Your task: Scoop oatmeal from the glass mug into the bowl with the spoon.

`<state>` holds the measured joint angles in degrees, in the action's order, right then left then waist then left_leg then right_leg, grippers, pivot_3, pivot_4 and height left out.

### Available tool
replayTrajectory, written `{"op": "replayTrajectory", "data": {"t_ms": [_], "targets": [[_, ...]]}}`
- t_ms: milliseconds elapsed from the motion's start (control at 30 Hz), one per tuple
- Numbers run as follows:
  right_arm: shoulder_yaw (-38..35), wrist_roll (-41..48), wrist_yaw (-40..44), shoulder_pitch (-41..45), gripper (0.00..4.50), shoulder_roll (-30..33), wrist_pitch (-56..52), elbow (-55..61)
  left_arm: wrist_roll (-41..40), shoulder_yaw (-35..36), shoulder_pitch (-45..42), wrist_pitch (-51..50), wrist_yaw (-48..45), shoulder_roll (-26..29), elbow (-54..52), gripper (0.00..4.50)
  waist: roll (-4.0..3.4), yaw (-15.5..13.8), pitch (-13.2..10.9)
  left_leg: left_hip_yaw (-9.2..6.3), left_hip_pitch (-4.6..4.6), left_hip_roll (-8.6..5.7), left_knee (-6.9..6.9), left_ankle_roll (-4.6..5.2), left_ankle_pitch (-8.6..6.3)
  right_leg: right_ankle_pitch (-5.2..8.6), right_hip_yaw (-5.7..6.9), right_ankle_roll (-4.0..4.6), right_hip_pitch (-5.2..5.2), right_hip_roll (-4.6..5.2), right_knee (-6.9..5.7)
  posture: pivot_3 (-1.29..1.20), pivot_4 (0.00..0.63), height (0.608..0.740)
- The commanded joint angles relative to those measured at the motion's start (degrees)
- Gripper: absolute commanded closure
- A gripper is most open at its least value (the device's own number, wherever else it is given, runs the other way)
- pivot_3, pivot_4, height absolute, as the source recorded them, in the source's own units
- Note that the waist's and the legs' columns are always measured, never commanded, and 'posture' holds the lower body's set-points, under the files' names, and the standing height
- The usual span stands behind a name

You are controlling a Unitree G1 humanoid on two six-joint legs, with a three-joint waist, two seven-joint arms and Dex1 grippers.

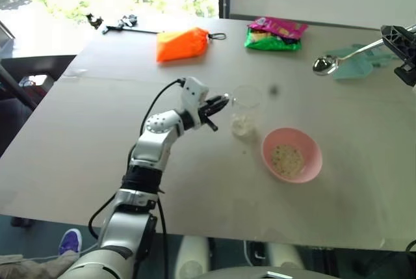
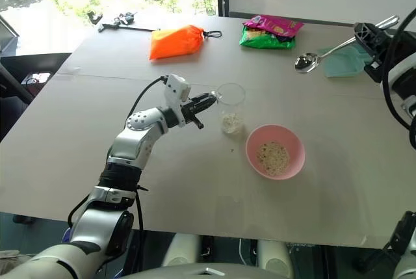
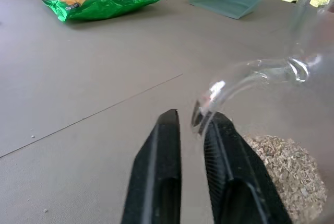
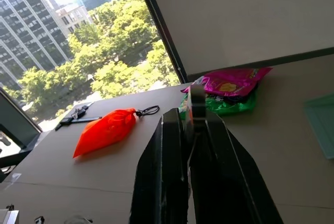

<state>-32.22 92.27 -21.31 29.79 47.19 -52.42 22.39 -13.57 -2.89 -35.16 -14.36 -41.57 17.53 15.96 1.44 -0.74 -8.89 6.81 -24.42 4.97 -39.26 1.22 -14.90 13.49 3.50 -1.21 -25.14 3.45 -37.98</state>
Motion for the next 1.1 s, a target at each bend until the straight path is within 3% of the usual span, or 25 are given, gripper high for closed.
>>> {"op": "replayTrajectory", "data": {"t_ms": [33, 300, 567, 1100], "targets": [[0.9, 2.6, 0.8, 1.4, 4.5, 1.9, 2.3, 2.5, 0.2, 0.7, -1.6, 1.1, 1.4, -0.9, -0.4, 4.41, -0.01, 0.0, 0.0, 0.01, 0.01, 0.0, 0.0, 0.0, 0.0, 0.0, -0.01, 0.0, 0.0, 0.0, 0.0, 0.0, 0.15, 0.74], [10.0, 7.3, 2.8, 8.5, 4.5, 1.6, 4.2, 5.4, -0.1, 2.6, -4.8, 2.0, 4.0, -1.7, 1.5, 4.41, -0.01, 0.0, 0.0, -0.05, -0.03, 0.0, 0.0, 0.0, 0.0, 0.0, 0.03, 0.0, -0.01, -0.01, 0.0, 0.0, 0.15, 0.74], [18.0, 6.0, 3.5, 16.8, 4.5, 0.0, 5.2, 4.0, 2.4, 2.7, -7.7, 6.9, 6.4, -1.7, 2.8, 4.41, -0.01, -0.1, 0.0, -0.18, -0.22, 0.0, -0.06, 0.0, 0.0, 0.0, 0.18, 0.0, -0.05, 0.02, 0.06, 0.0, 0.15, 0.74], [34.9, -22.4, 14.2, 21.7, 4.5, -3.1, -1.3, 5.2, 3.4, 2.8, -5.6, 15.9, 7.8, -3.7, -2.2, 4.41, -0.02, 0.0, 0.0, -0.18, -0.26, 0.0, -0.07, 0.0, 0.0, 0.0, 0.23, 0.0, -0.09, 0.04, 0.05, 0.0, 0.15, 0.74]]}}
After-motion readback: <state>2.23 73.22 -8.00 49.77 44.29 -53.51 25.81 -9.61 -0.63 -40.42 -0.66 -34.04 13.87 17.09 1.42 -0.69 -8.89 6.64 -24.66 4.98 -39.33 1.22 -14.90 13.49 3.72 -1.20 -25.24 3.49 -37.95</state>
